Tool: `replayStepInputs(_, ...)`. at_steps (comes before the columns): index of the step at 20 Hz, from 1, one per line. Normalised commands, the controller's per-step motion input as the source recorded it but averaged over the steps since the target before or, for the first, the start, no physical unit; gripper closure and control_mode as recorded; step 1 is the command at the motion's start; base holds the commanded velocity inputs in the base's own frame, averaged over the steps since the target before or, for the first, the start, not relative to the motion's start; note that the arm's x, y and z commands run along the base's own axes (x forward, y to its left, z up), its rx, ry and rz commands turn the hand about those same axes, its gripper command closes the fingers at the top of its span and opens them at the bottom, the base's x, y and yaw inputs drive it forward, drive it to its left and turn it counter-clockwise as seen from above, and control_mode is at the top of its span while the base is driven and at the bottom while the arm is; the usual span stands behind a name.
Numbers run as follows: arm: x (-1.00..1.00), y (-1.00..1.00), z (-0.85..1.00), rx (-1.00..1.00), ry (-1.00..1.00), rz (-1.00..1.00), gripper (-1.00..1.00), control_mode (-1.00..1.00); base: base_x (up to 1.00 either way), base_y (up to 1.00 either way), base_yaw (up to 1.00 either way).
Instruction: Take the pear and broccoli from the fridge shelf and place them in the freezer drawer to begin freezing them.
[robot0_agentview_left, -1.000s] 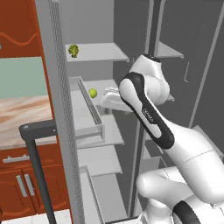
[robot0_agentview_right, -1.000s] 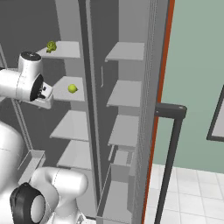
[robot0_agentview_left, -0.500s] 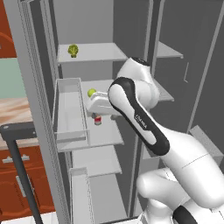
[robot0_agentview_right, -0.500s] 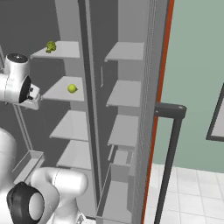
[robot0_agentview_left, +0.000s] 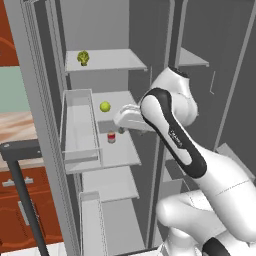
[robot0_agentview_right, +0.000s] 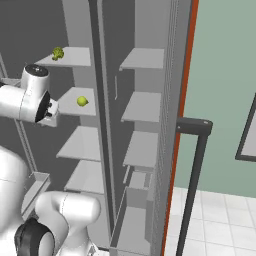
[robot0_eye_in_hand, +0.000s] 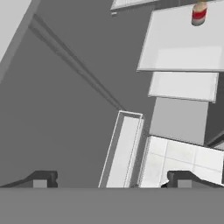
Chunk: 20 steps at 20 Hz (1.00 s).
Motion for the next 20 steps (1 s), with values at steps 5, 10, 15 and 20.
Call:
replayStepInputs(5, 1.00, -0.04, -0.05, -0.08, -0.11, -0.03, -1.00, -1.00, 0.00, 0.00, 0.00)
replayStepInputs(10, 0.91, 0.03, -0.24, -0.04, -0.12, -0.06, -1.00, -1.00, 0.00, 0.00, 0.00)
replayStepInputs(15, 0.67, 0.06, -0.33, -0.02, 0.00, -0.05, -1.00, -1.00, 0.00, 0.00, 0.00)
replayStepInputs(20, 0.68, 0.20, -0.10, -0.01, 0.00, -0.08, -1.00, -1.00, 0.00, 0.00, 0.00)
